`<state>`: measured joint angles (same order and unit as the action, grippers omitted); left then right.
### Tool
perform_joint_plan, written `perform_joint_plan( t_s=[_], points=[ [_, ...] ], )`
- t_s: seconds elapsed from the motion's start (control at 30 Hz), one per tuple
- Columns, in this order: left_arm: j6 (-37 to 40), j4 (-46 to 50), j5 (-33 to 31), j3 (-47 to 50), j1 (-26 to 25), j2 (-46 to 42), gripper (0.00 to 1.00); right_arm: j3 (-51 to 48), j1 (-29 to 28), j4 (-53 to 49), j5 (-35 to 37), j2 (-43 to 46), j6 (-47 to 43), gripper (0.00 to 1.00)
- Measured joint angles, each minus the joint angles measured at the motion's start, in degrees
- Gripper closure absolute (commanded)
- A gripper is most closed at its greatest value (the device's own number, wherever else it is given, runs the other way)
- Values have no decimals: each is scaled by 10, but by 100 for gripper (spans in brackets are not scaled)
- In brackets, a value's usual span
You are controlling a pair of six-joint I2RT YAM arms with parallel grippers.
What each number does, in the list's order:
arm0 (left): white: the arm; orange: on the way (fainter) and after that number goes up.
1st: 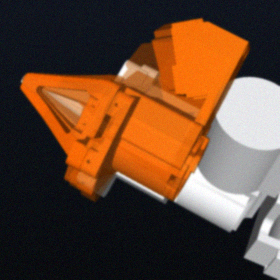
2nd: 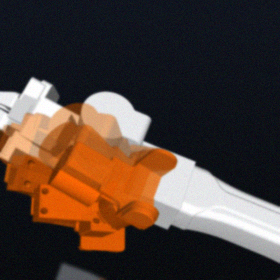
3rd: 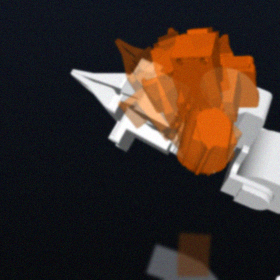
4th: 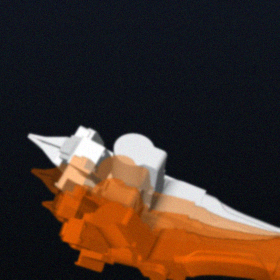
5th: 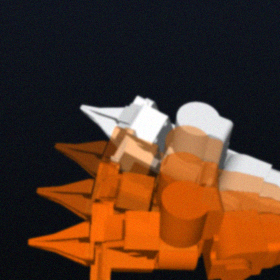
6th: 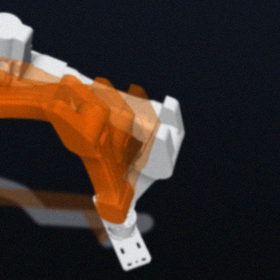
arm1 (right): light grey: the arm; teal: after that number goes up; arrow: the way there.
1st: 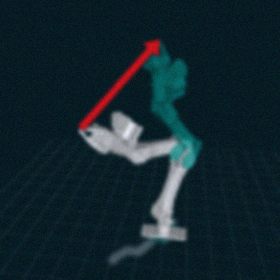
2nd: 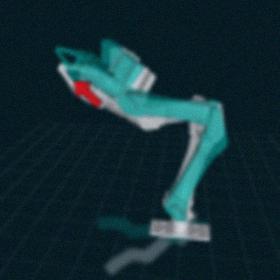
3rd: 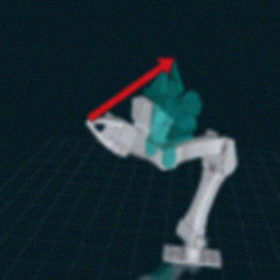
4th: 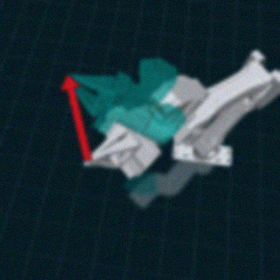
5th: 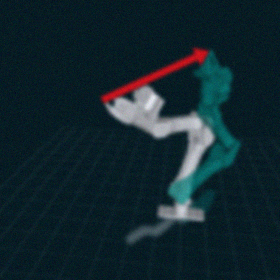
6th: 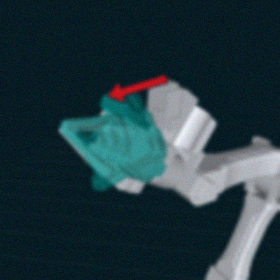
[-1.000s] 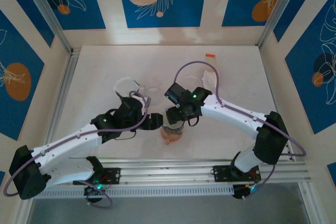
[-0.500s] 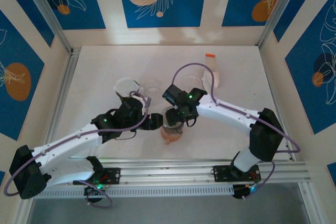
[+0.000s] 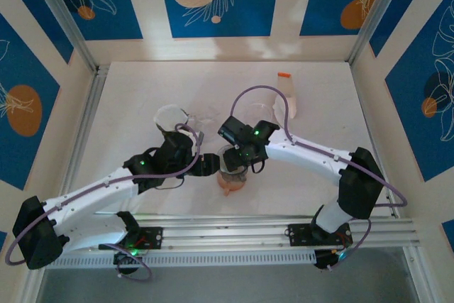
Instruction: Place the coffee filter in the dripper
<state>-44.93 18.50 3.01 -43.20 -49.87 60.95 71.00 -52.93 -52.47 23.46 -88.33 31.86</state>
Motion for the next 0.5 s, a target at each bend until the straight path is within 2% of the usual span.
perform_joint_plan(
  t_s=[0.33,0.5],
  points=[
    [0,-1,0,0,0,0,30,26,-15,-34,38,99,19,24],
    [-2,-1,0,0,0,0,20,23,-18,-45,55,168,37,25]
  ],
)
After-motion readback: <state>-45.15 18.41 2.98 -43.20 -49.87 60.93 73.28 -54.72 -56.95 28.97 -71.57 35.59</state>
